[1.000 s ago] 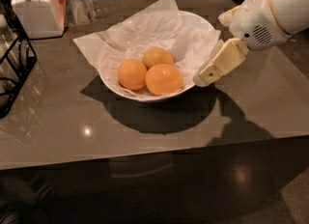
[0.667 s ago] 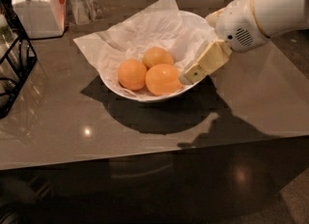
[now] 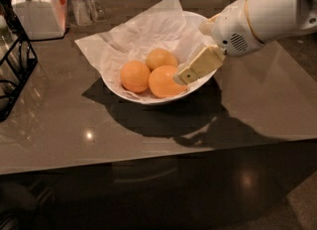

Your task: Pick orange from white bowl

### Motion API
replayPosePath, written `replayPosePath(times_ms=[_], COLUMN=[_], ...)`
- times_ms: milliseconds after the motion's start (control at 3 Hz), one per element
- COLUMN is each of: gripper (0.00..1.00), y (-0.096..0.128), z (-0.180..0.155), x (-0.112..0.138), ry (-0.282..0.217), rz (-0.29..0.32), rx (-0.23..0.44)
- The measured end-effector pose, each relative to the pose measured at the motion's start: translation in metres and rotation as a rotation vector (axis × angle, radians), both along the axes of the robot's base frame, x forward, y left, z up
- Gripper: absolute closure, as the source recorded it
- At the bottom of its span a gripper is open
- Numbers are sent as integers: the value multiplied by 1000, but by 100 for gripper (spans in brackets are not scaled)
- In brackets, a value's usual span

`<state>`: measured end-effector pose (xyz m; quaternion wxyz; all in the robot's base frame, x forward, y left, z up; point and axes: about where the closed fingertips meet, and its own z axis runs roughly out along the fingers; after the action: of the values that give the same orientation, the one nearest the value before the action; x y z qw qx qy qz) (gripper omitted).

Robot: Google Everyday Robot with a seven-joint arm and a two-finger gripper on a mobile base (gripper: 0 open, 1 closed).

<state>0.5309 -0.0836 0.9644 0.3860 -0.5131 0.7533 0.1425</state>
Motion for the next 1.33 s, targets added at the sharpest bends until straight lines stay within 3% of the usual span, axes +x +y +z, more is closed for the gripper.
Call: replayPosePath(times_ms=[333, 667, 1333], gripper=[31, 44, 38], y=[0, 6, 35], z=[0, -4, -28], x=[0, 0, 11], ry=[0, -7, 51], rz=[0, 0, 65], rx=[0, 27, 59])
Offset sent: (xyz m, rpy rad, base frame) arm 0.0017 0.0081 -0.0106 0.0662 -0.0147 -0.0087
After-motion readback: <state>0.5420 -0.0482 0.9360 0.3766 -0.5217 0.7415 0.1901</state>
